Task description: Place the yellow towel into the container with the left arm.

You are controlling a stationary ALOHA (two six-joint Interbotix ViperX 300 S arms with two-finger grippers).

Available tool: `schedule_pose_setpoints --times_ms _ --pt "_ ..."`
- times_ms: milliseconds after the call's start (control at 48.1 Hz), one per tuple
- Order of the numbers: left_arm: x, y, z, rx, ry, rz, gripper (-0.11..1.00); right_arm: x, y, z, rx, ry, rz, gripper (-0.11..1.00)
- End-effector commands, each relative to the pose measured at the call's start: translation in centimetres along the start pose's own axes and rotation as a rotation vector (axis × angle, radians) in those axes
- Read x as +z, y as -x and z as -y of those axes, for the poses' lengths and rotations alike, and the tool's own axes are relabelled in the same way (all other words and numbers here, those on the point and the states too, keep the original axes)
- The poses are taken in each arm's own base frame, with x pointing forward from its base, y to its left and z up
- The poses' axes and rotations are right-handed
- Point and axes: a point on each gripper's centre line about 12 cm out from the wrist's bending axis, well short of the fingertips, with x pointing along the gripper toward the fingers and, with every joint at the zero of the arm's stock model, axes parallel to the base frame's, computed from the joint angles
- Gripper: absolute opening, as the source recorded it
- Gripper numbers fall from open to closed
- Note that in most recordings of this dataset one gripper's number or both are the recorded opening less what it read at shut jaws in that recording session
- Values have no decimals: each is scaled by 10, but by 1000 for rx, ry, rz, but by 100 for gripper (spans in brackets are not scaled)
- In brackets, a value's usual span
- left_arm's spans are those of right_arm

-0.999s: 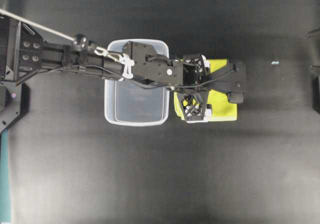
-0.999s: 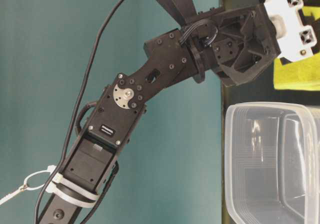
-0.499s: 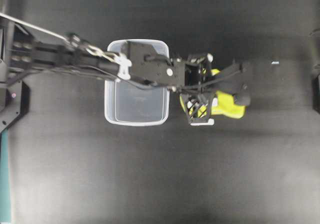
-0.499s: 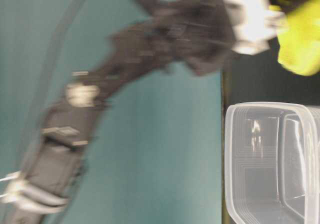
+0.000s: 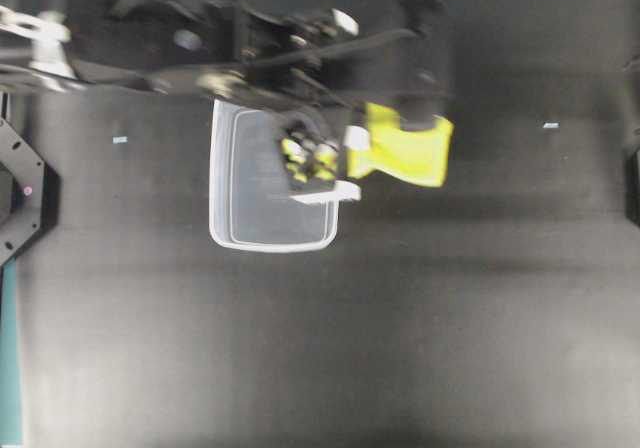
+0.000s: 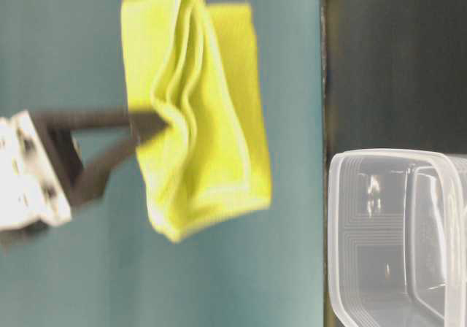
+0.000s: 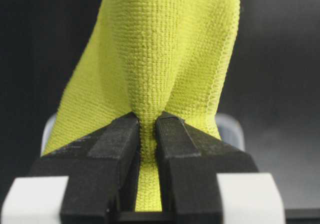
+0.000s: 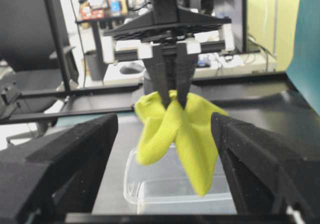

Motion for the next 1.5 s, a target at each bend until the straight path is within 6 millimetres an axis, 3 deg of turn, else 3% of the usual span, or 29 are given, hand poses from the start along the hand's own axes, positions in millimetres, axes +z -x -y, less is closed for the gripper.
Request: schedule_pose_setpoints --times_ms 0,146,395,1040,1103,1311,1394,1477 --pt "-16 19 -2 6 2 12 7 6 -1 0 1 0 20 73" --pt "-43 21 -4 8 7 -14 7 6 -1 0 0 -3 18 73" --pt "-64 21 -6 11 10 -8 7 5 -1 0 1 -8 17 73" --pt "-83 2 -8 13 -26 -40 9 5 -1 0 1 -9 17 73" --pt "-86 1 -8 13 -26 -46 21 5 -1 0 1 -9 17 73" --pt "-86 -3 -6 10 -6 -25 81 5 -1 0 0 -9 18 73" --pt "-83 -3 -6 10 -3 -7 90 5 -1 0 1 -9 18 73" --pt "-80 0 -5 9 -1 21 89 5 -1 0 0 -9 17 73"
